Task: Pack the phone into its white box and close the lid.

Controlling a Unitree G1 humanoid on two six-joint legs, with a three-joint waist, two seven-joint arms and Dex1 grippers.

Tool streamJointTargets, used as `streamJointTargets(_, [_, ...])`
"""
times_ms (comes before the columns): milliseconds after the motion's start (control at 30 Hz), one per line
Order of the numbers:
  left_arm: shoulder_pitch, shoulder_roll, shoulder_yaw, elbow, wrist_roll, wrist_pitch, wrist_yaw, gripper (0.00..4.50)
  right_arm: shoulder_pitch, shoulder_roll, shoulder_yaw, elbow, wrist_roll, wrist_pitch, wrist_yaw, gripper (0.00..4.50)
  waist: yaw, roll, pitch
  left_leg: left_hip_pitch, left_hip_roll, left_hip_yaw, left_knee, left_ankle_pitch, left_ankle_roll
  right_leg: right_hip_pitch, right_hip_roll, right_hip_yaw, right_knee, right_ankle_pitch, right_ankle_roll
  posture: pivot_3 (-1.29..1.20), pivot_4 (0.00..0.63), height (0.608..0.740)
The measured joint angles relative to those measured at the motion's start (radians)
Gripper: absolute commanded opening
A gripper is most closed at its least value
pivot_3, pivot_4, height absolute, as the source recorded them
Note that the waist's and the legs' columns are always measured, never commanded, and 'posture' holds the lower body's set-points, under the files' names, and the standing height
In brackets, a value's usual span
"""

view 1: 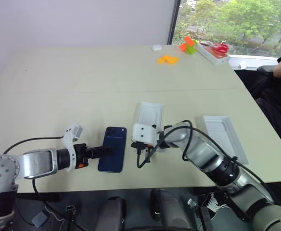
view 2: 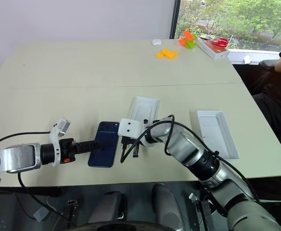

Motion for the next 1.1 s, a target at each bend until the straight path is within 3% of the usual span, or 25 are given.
streamJointTargets(467, [0.037,0.063,-0.056,-0.013,-0.081,-0.121,0.035,4.5,-0.04,0.087,-0.003,0.126,-0.018,-0.058,-0.001,0.03,-0.002,0.001,0.0,0.001,0.002,0.0,-0.001,0.0,0.0,0.0,0.002,0.0,0.0,-0.003,0.003,0.0,0.15,0.726])
streamJointTargets(800, [0.065,-0.028,-0.098,-0.022,-0.158,-0.224,0.046,4.5,-0.038,0.115,-0.01,0.138,-0.023,-0.06,-0.014,0.03,-0.003,0.0,0.001,-0.001,0.002,0.0,-0.001,0.0,0.0,-0.002,0.002,0.0,-0.001,-0.001,0.0,0.0,0.15,0.726])
streamJointTargets(1100, [0.074,-0.028,-0.103,-0.019,-0.169,-0.256,0.057,4.5,-0.036,0.113,-0.01,0.138,-0.023,-0.059,-0.018,0.03,-0.003,0.001,0.002,-0.001,0.002,0.0,-0.001,0.0,0.0,-0.002,0.002,0.0,-0.001,-0.003,0.002,0.0,0.15,0.726])
